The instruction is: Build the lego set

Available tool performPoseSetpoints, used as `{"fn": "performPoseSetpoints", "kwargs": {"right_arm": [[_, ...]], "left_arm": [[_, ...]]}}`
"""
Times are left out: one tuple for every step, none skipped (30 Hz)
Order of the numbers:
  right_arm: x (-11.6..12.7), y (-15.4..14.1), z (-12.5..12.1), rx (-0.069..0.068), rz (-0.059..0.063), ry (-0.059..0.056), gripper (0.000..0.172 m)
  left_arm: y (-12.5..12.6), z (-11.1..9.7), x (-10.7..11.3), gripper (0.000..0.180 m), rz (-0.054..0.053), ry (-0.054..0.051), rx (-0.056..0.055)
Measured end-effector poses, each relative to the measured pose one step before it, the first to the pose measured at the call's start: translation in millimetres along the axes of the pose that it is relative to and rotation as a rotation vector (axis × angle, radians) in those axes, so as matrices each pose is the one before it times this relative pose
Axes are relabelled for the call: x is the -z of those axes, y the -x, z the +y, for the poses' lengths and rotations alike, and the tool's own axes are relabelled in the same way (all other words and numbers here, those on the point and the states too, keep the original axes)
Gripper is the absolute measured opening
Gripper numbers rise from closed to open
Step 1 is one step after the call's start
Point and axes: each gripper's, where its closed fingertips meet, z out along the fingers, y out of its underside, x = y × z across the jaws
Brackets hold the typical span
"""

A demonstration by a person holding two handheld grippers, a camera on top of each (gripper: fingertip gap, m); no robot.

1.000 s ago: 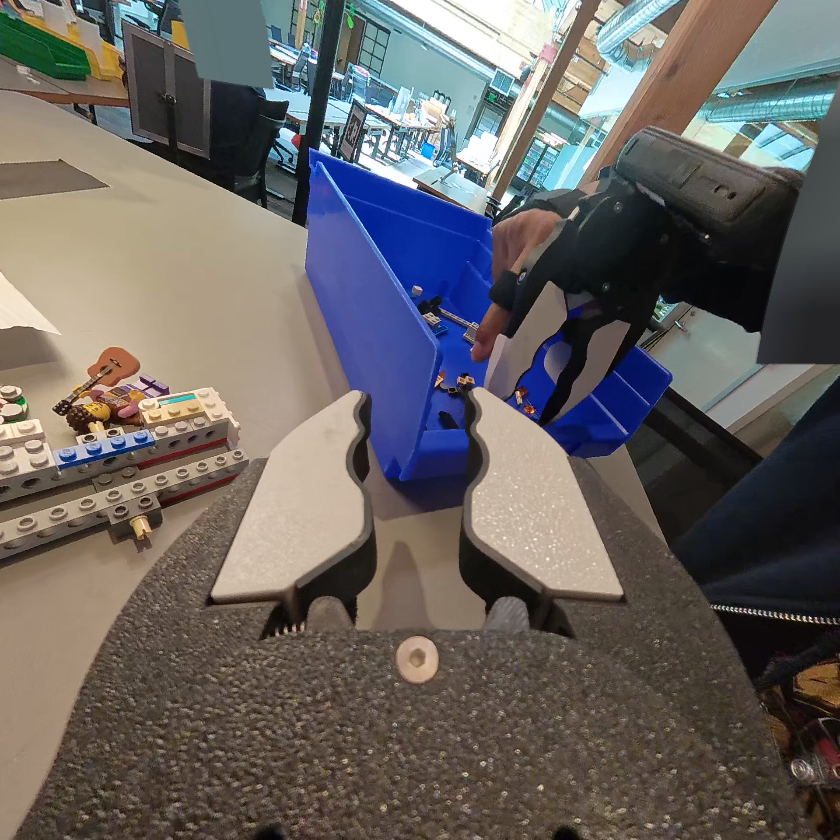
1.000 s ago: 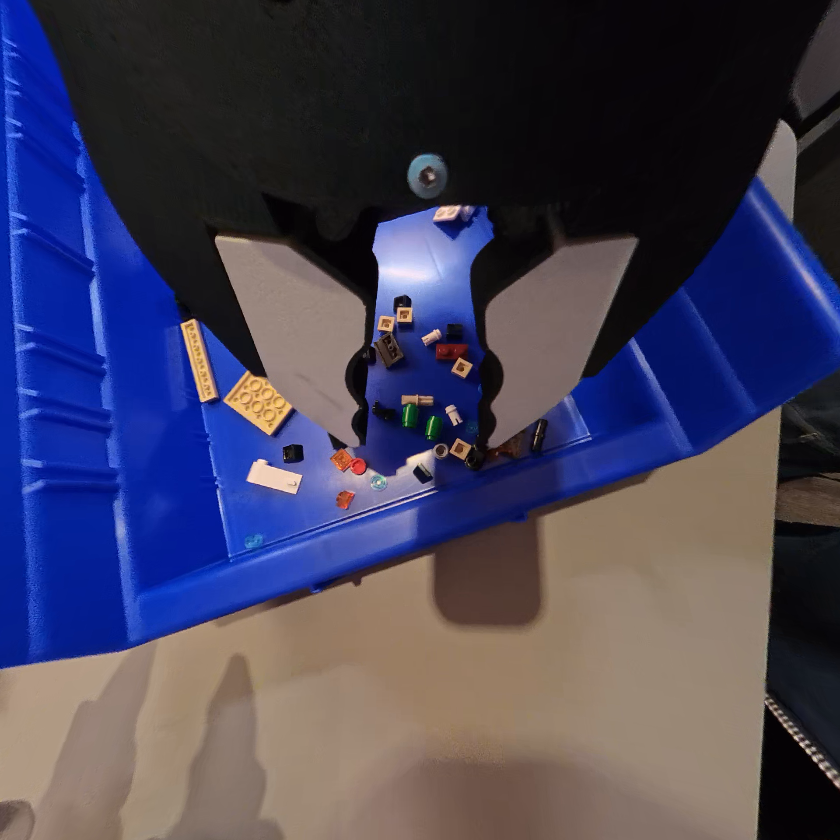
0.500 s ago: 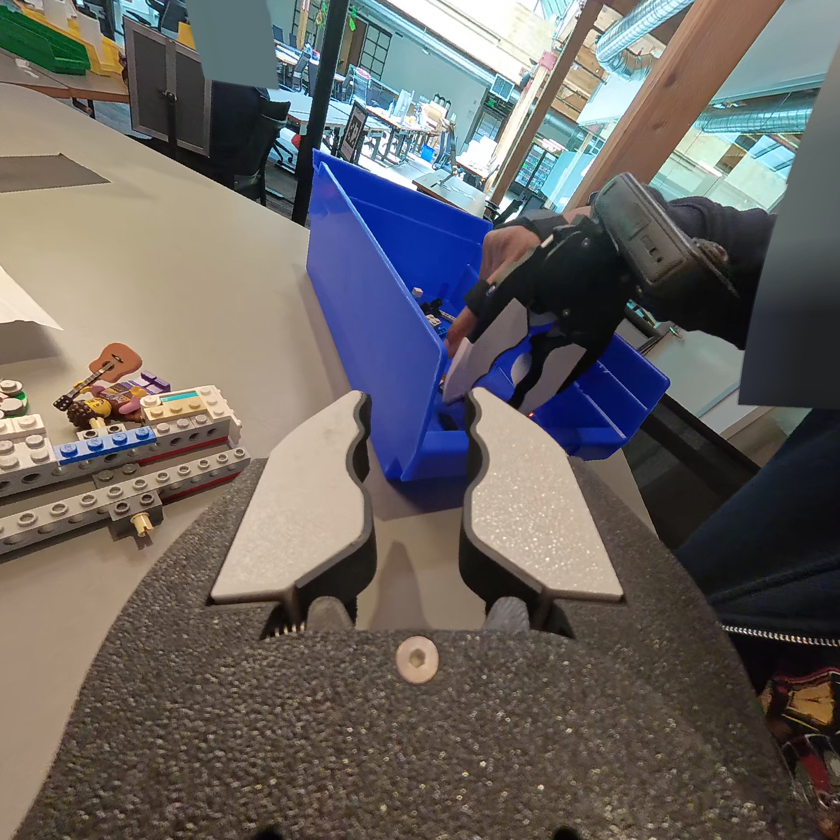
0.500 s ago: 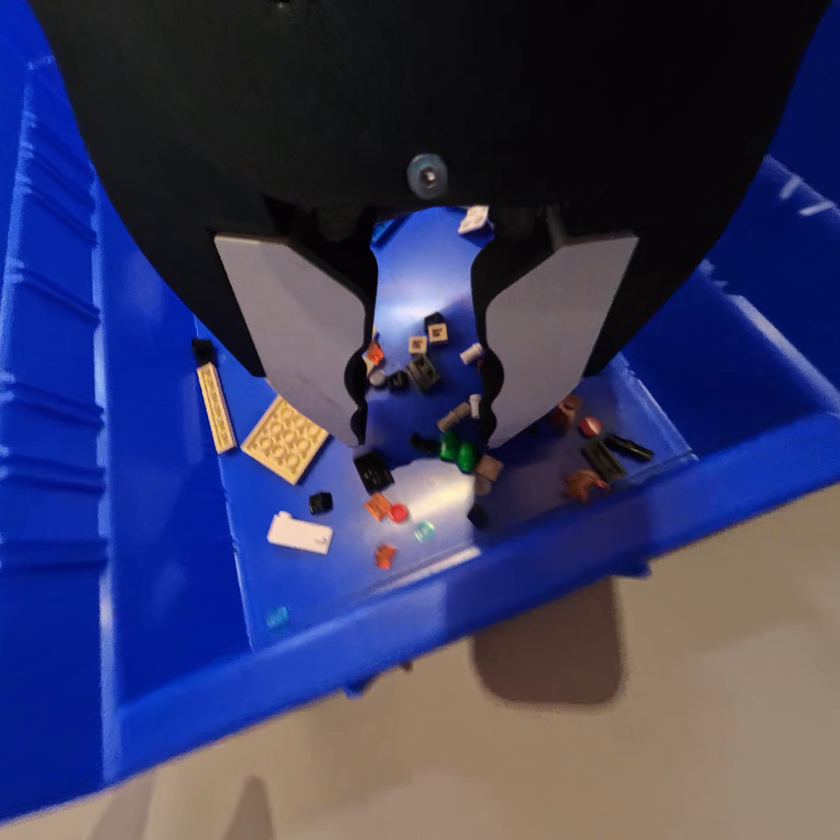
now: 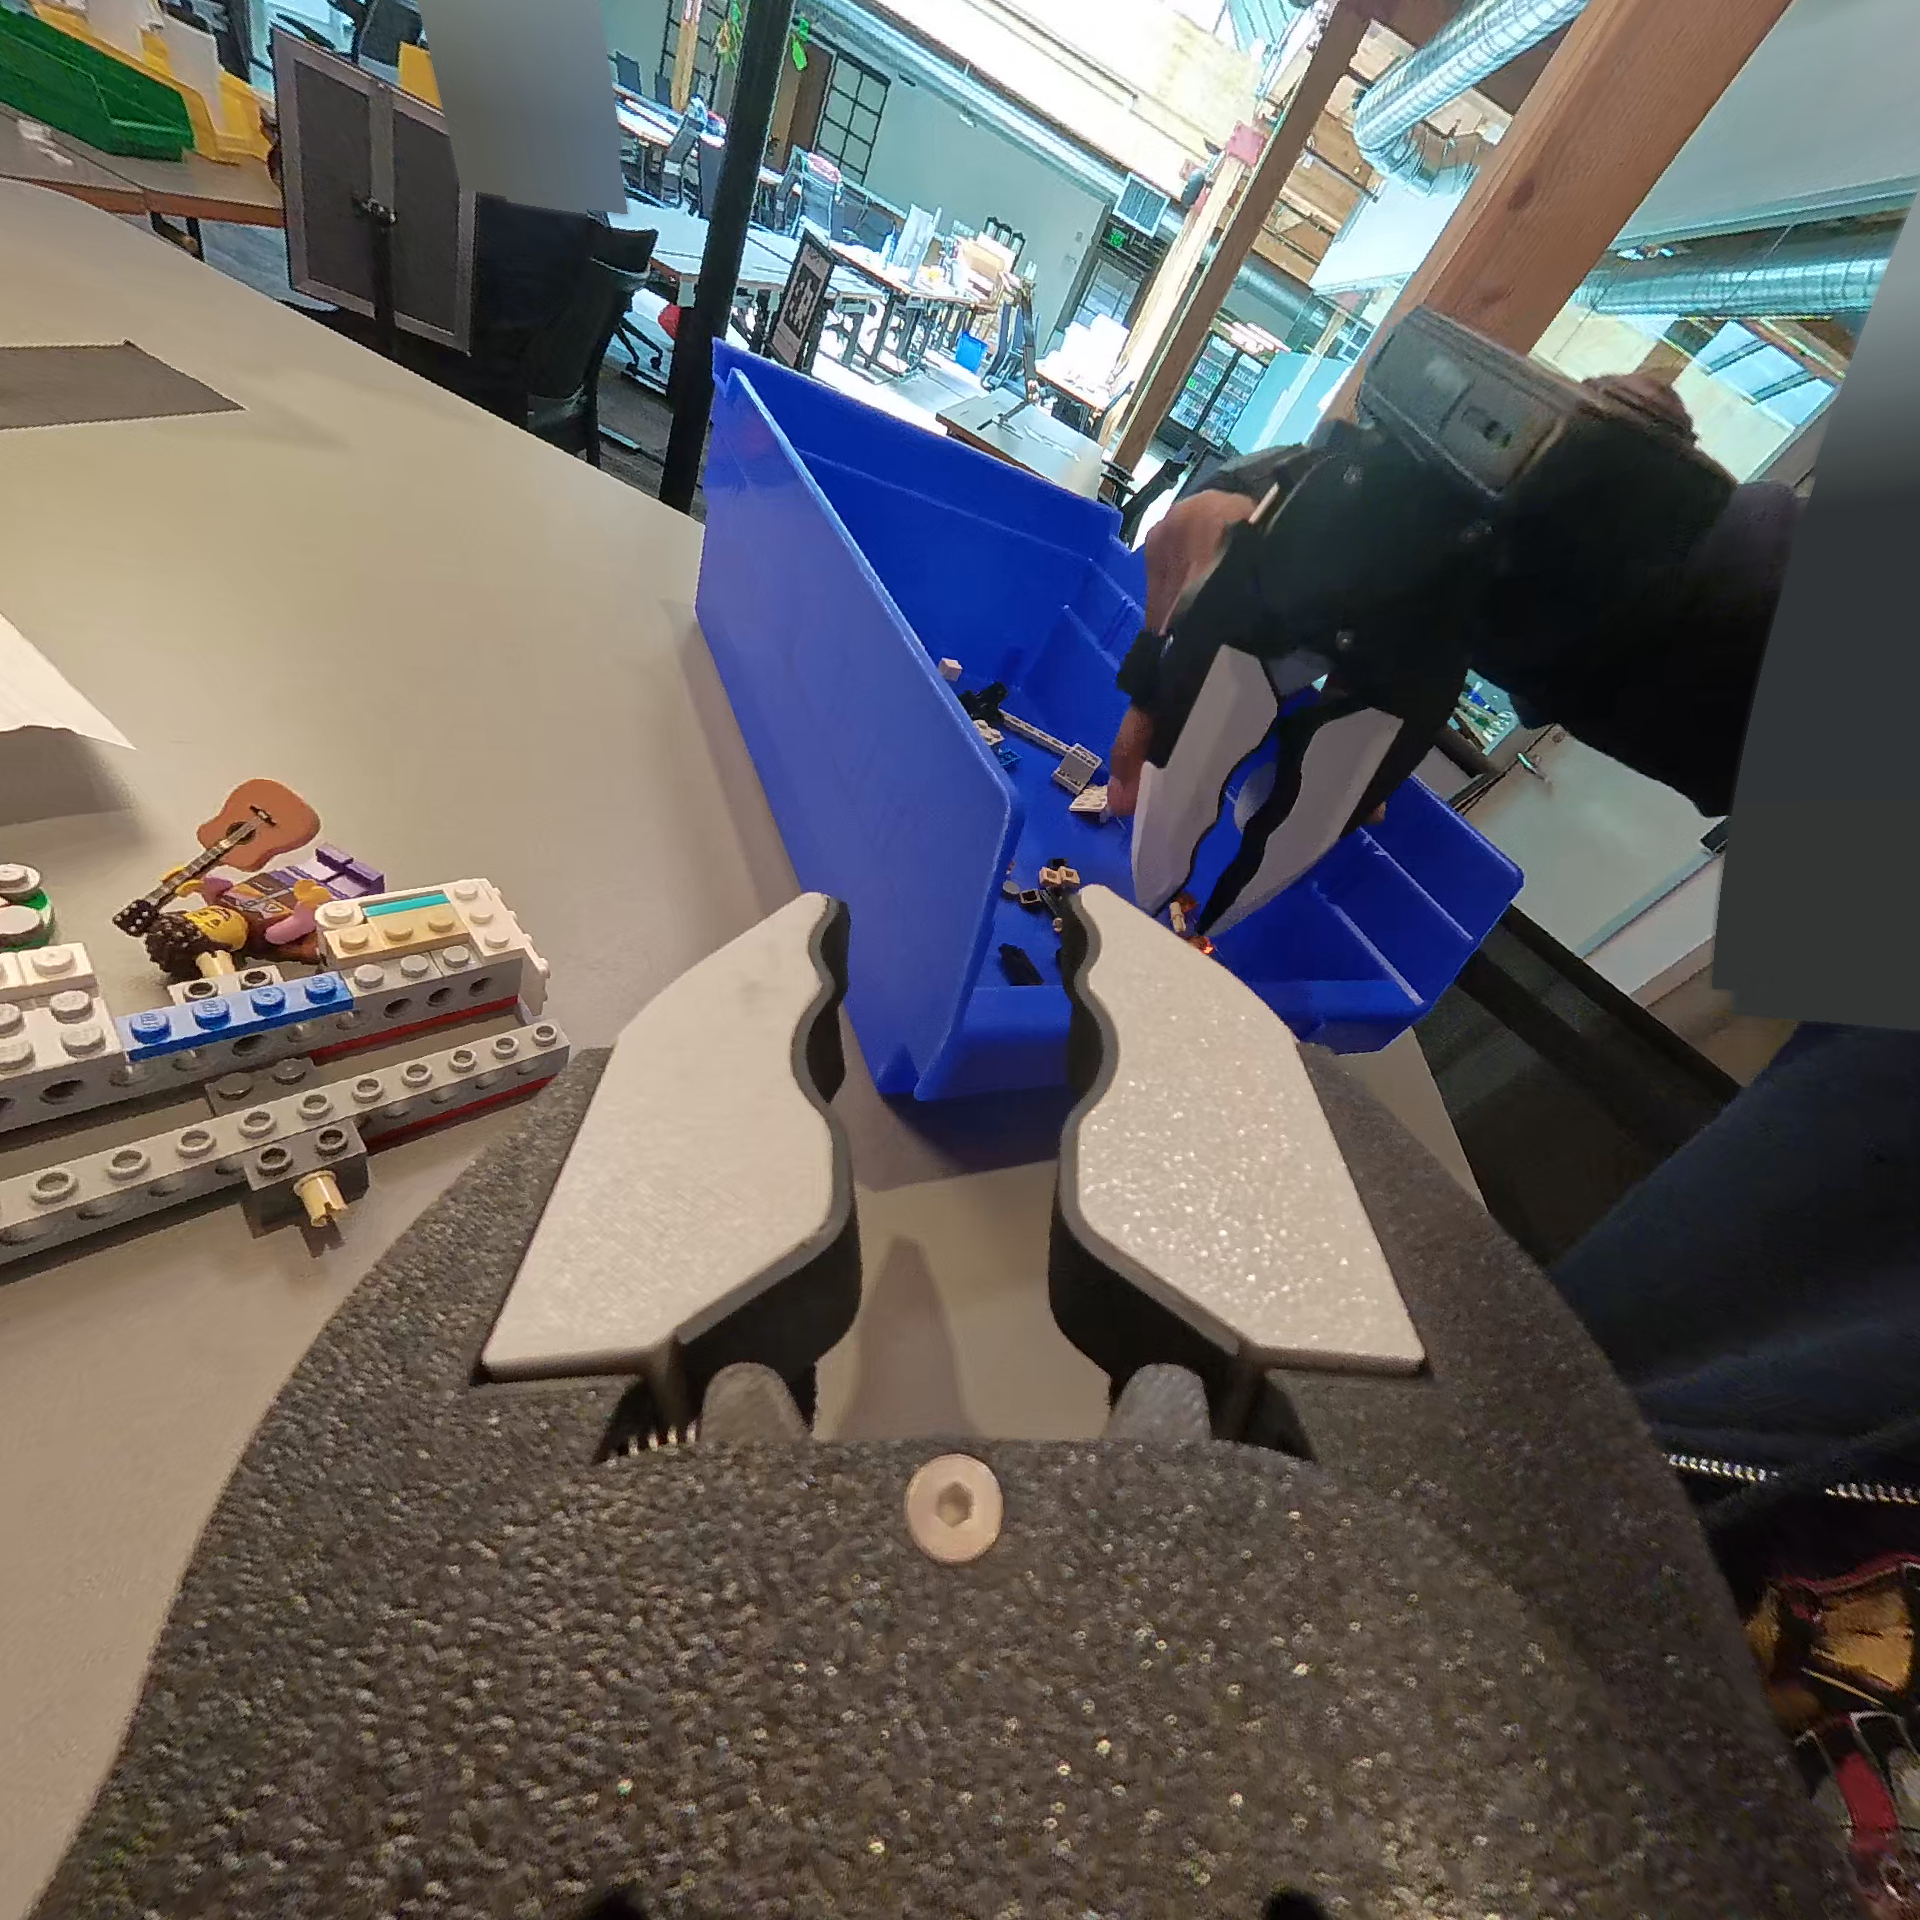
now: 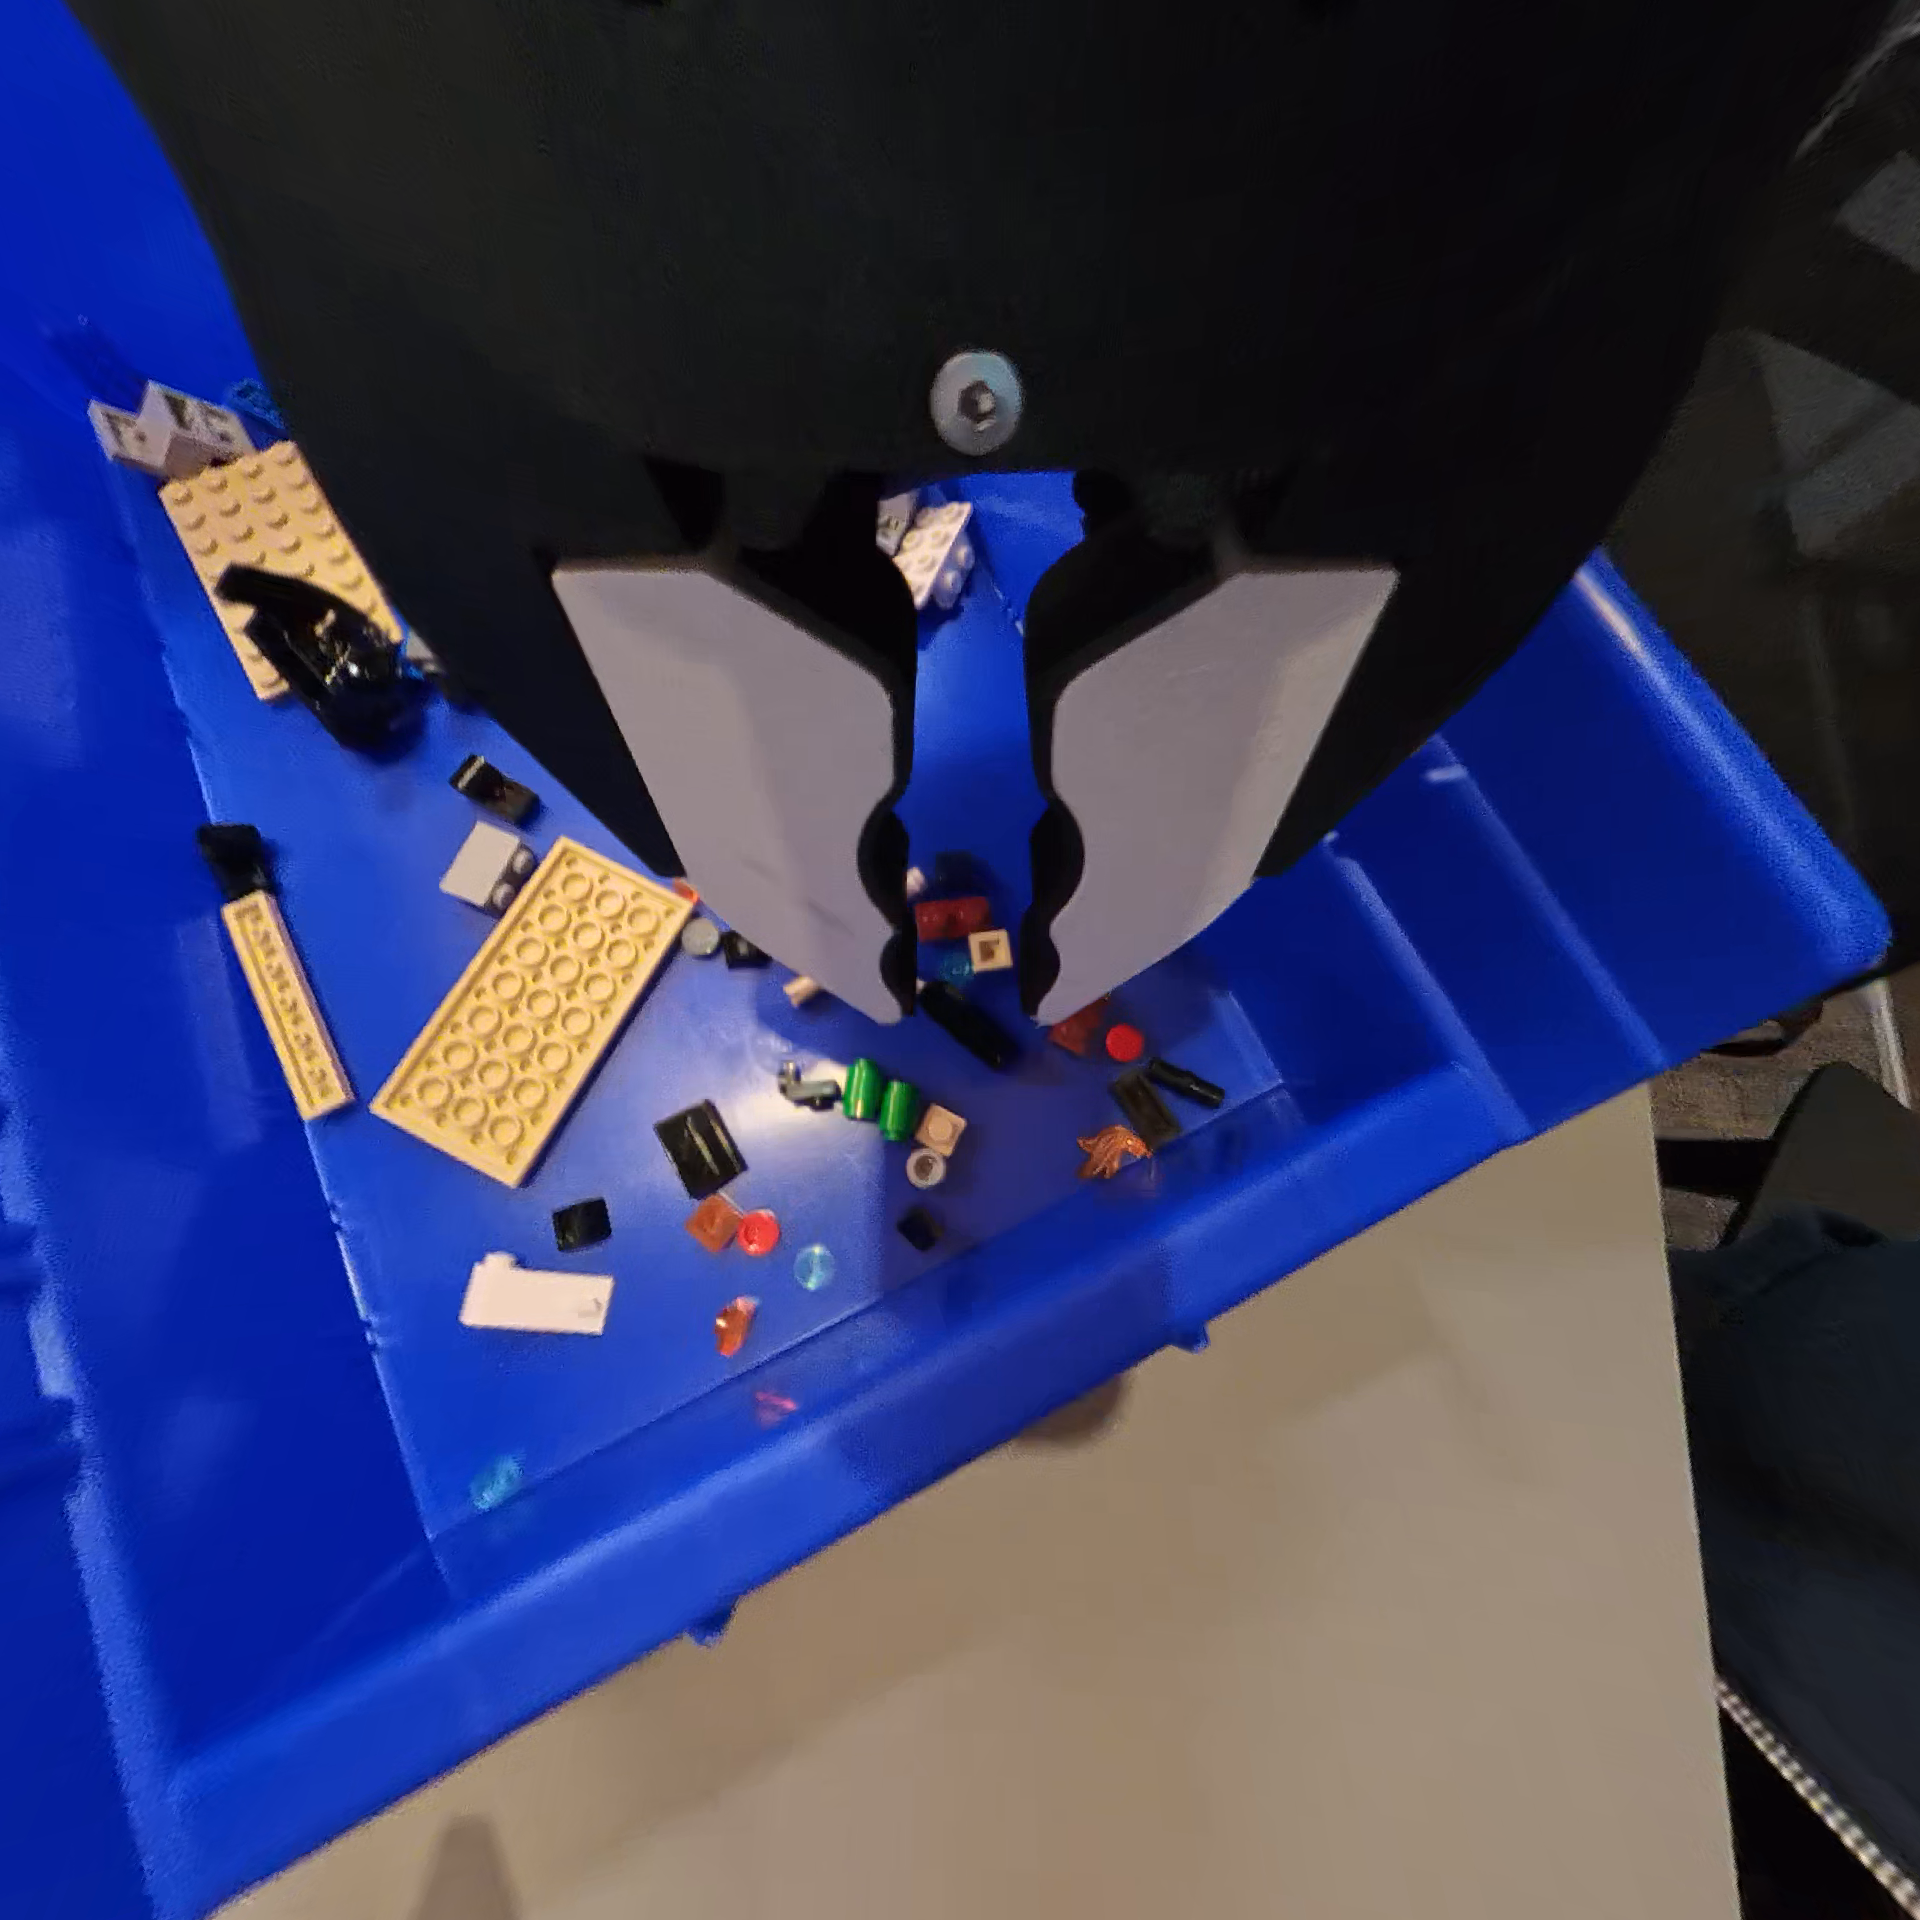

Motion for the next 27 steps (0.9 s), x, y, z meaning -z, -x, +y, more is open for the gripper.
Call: {"fn": "performPoseSetpoints", "kwargs": {"right_arm": [[-3.71, 0.05, 1.75, 0.0108, -0.0067, 0.0179, 0.017], [-3.92, -0.63, 2.79, 0.0125, -0.004, 0.0197, 0.017], [-3.59, -0.99, 1.9, 0.0145, -0.0009, 0.0098, 0.017], [-3.29, 0.07, 1.11, 0.0104, -0.0079, 0.0035, 0.017], [-2.81, 0.7, 0.94, 0.0046, -0.0129, 0.0054, 0.017], [-2.38, -0.28, 1.23, 0.0038, -0.0055, 0.0088, 0.016], [-1.79, -0.44, 1.2, 0.0035, -0.0029, 0.0086, 0.017], [-0.48, 0.26, 0.01, -0.0007, -0.0087, -0.0016, 0.016], [0.17, -0.49, 0.1, -0.0039, -0.0066, -0.001, 0.015], [-0.13, -1.23, 0.93, -0.0012, 0.0006, 0.0057, 0.013], [-0.27, -0.08, 0.07, 0.0011, -0.005, 0.0013, 0.009], [-0.42, 0.85, -0.7, -0.0025, -0.01, -0.0006, 0.005], [-0.49, 0.55, -1.13, -0.0064, -0.0083, -0.0012, 0.005], [-0.11, 0.94, -0.62, -0.0069, -0.0092, 0.0032, 0.005], [0.59, 0.44, -0.61, -0.0059, -0.0042, 0.0032, 0.005], [1.88, -0.45, -1.67, -0.0088, 0.0027, -0.0034, 0.005], [3.57, -1.01, -2.49, -0.014, 0.0057, -0.0075, 0.005], [4.96, -1.71, -3.02, -0.0154, 0.0119, -0.0087, 0.005], [6.28, -2.5, -3.62, -0.0137, 0.0203, -0.0091, 0.005], [6.99, -2.92, -4.15, -0.0122, 0.0255, -0.0071, 0.005], [7.32, -3.53, -4.71, -0.0106, 0.032, -0.0042, 0.005], [7.06, -3.76, -5.39, -0.0094, 0.0348, -0.0026, 0.005], [6.42, -3.32, -6.39, -0.0105, 0.031, -0.0038, 0.005], [5.63, -3.59, -7.81, -0.0152, 0.0335, -0.0065, 0.005], [4.83, -4.25, -9.57, -0.0212, 0.0381, -0.0084, 0.005], [4.07, -2.6, -11.87, -0.0236, 0.0318, -0.0127, 0.005], [2.96, -1.28, -14.26, -0.0229, 0.0298, -0.0176, 0.005]], "left_arm": [[0.05, -0.13, 0.14, 0.04, -0.0001, -0.0012, -0.0003], [-0.03, -0.14, 0.16, 0.04, -0.0001, -0.0016, -0.0002], [-0.02, -0.38, 0.27, 0.04, 0.0003, -0.0026, -0.0002], [-0.01, -0.34, 0.35, 0.04, 0.0003, -0.0032, -0.0003], [-0.13, -0.4, 0.29, 0.04, 0.0006, -0.003, -0.0004], [0.0, -0.12, 0.29, 0.04, 0.0003, -0.0019, 0.0006], [0.27, -0.2, 0.17, 0.04, -0.0005, -0.0016, 0.0015], [0.2, -0.21, 0.14, 0.04, 0.0004, -0.0013, 0.002], [0.26, -0.27, 0.09, 0.04, 0.0003, -0.0014, 0.0024], [0.43, -0.19, 0.07, 0.04, -0.0007, -0.0015, 0.0023], [0.34, -0.04, -0.18, 0.04, -0.0003, 0.0, 0.0029], [0.45, 0.02, -0.19, 0.04, 0.0001, 0.0012, 0.0029], [0.18, 0.03, -0.09, 0.04, -0.0005, 0.0002, 0.0011], [-0.09, -0.09, 0.09, 0.04, 0.0004, -0.0013, -0.001], [-0.12, -0.21, 0.06, 0.04, 0.0009, -0.0012, -0.0009], [-0.29, -0.11, 0.06, 0.04, 0.0022, -0.0011, -0.0003], [-0.42, -0.45, 0.17, 0.04, 0.0029, -0.0035, -0.0013], [-0.72, -0.86, 0.42, 0.04, 0.0048, -0.0059, -0.003], [-0.72, -0.78, 0.65, 0.04, 0.0043, -0.0064, -0.0023], [-0.69, -1.12, 0.78, 0.04, 0.0054, -0.0093, -0.0016], [-1.29, -2.24, 1.3, 0.04, 0.008, -0.0184, -0.004], [-1.44, -3.23, 2.01, 0.04, 0.0062, -0.0268, -0.0082], [-1.39, -3.04, 2.45, 0.04, 0.0015, -0.0248, -0.0119], [-2.47, -2.56, 3.03, 0.04, 0.0028, -0.0198, -0.0153], [-3.02, -2.46, 3.69, 0.04, -0.0023, -0.0142, -0.0181], [-2.77, -2.19, 5.0, 0.04, -0.0118, -0.0085, -0.0201], [-1.22, -0.08, 6.05, 0.04, -0.0252, 0.0059, -0.0147]]}}
